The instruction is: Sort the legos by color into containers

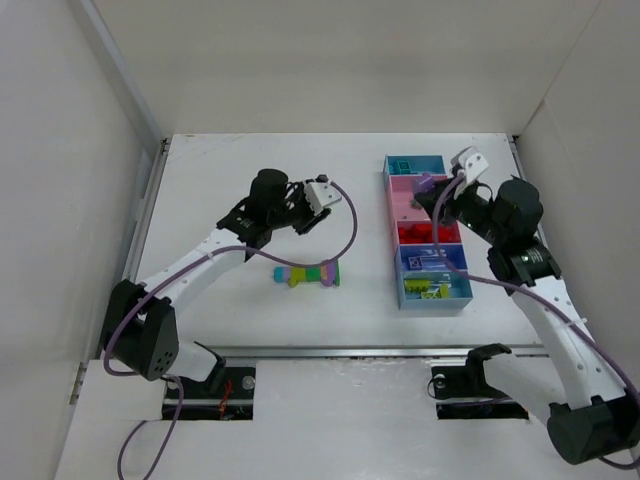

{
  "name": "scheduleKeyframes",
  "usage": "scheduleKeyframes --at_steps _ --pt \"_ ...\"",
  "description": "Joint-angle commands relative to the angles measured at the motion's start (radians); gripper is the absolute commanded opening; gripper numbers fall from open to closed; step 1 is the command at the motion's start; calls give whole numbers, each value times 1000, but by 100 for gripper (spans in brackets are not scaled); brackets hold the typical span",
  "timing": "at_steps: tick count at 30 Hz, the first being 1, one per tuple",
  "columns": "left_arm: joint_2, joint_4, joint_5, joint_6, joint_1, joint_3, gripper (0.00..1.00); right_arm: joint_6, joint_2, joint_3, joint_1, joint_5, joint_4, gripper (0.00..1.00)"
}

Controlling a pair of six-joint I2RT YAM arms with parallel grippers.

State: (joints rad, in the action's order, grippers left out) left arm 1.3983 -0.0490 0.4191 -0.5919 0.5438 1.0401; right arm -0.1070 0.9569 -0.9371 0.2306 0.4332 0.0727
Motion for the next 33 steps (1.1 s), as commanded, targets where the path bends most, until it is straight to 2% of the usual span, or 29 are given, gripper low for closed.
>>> scheduleKeyframes --at_steps 1,2,3,6,11,19,23,24,30,32,33 --pt "-33 -23 26 43 7 -21 0 -650 12 -29 9 -82 318 0" --pt "-33 -23 26 43 7 -22 0 -759 26 -46 9 -93 479 0" --pt "-42 -32 26 43 -4 -37 0 -901 60 -55 9 -108 543 0" --pt "-64 -41 35 43 -4 -64 0 -967 112 -81 9 -149 650 0" --pt "-82 -52 44 53 -13 -92 0 -1066 161 -71 9 -139 690 0" --pt "-82 -52 44 63 -13 -92 0 -1076 285 -11 139 -258 670 0" --pt "-82 -52 44 63 -13 -83 0 -1076 336 -2 162 -267 638 0" --pt "-73 -52 44 63 -13 -74 0 -1076 348 7 162 -267 638 3" --pt "-64 -52 35 53 -13 -64 0 -1044 336 18 173 -301 573 58" --pt "-64 -42 47 53 -13 -55 0 -1031 312 18 182 -310 552 99" --pt "-64 -41 47 53 -13 -55 0 -1031 300 18 182 -310 536 99"
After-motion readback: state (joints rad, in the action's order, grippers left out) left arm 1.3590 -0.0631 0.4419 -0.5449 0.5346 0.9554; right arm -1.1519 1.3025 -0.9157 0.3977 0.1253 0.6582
